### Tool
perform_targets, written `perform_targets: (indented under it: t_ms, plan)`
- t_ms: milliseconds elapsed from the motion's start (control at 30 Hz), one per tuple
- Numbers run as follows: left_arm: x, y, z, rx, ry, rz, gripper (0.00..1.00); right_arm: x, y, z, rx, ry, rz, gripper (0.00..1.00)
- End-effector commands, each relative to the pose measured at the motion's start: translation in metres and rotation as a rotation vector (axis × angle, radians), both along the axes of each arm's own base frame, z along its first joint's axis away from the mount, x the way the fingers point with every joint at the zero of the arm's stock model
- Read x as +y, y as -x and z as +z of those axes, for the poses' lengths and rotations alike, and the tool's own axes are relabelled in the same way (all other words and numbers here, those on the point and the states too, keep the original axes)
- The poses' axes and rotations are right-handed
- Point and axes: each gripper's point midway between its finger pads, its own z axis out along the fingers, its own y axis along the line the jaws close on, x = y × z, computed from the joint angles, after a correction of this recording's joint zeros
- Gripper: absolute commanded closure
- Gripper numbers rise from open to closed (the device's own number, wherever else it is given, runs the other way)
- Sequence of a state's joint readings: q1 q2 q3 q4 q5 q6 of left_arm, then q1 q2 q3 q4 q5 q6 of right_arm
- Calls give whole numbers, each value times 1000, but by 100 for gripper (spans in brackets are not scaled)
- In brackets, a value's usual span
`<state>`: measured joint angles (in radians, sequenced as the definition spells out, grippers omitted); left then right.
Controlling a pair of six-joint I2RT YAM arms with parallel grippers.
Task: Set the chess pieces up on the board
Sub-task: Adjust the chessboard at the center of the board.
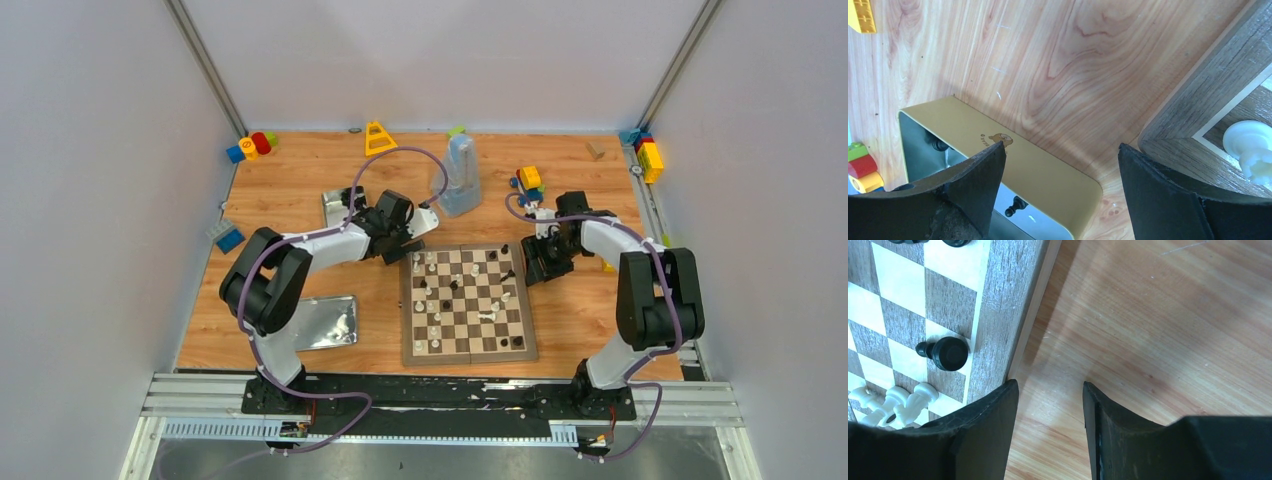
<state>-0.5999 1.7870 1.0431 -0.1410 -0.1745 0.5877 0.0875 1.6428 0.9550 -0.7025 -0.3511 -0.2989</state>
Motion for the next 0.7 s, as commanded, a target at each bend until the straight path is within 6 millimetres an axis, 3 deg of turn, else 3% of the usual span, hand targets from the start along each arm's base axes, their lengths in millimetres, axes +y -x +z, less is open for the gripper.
perform_targets:
  t_ms: [0, 267, 467, 667]
  plan:
    - [-8, -13, 10, -12, 68, 36, 9, 33, -2, 6, 20, -127, 16, 48]
    - [14, -31, 26, -19, 88, 107, 8, 42, -11, 12, 21, -162, 9, 48]
    - [24, -36, 50, -57, 115, 144, 7, 28, -24, 19, -54, -86, 11, 49]
    - [35, -14, 86, -51, 170, 161, 6, 9, -40, 51, -190, -31, -6, 49]
